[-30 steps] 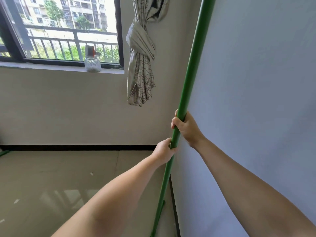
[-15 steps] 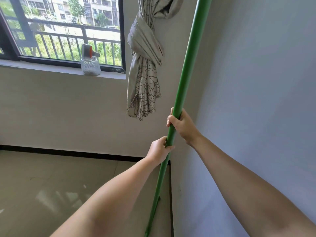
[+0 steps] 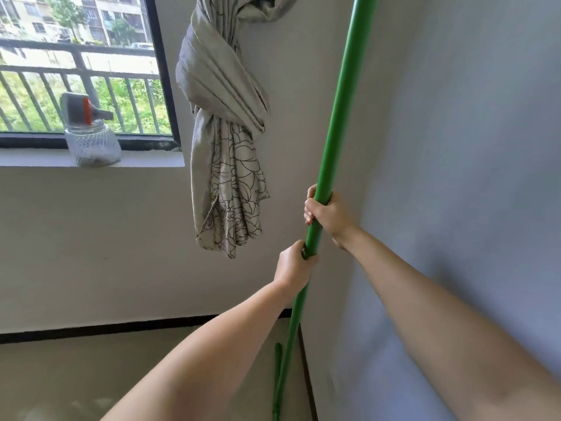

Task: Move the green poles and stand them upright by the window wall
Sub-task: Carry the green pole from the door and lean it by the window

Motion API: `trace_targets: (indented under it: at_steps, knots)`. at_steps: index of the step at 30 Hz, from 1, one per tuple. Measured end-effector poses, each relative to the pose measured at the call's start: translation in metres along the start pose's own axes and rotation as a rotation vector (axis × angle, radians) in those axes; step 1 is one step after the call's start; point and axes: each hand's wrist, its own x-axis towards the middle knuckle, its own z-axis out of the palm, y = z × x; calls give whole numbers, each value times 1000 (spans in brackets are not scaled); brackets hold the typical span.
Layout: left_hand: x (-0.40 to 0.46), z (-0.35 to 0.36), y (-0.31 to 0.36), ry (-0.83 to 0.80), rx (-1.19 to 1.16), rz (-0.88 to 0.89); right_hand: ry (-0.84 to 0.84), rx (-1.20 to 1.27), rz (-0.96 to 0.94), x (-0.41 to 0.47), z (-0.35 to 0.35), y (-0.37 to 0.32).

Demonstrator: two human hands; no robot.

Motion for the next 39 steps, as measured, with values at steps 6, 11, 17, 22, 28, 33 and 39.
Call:
trace_targets:
  at_steps: [6,11,17,22,28,33,39]
  knots:
    - [67,-1,7,-203,140,28,-8,-38,2,59,-21,10]
    - [114,-4,11,-171,184,18,-96,-103,-18,109,-27,14]
    - [153,-1,16,-89,138,14,-132,-114,-26,152,-32,9]
    - [160,13,13,-104,95,24,-69,-116,14,158,-43,15]
    - [138,17,3,-149,86,53,12,-166,-9,124,-42,18]
    - [122,19,2,-171,108,75,67,-401,35,95,-47,18]
    - [123,19,3,-219,124,48,74,-791,107,64,-51,36]
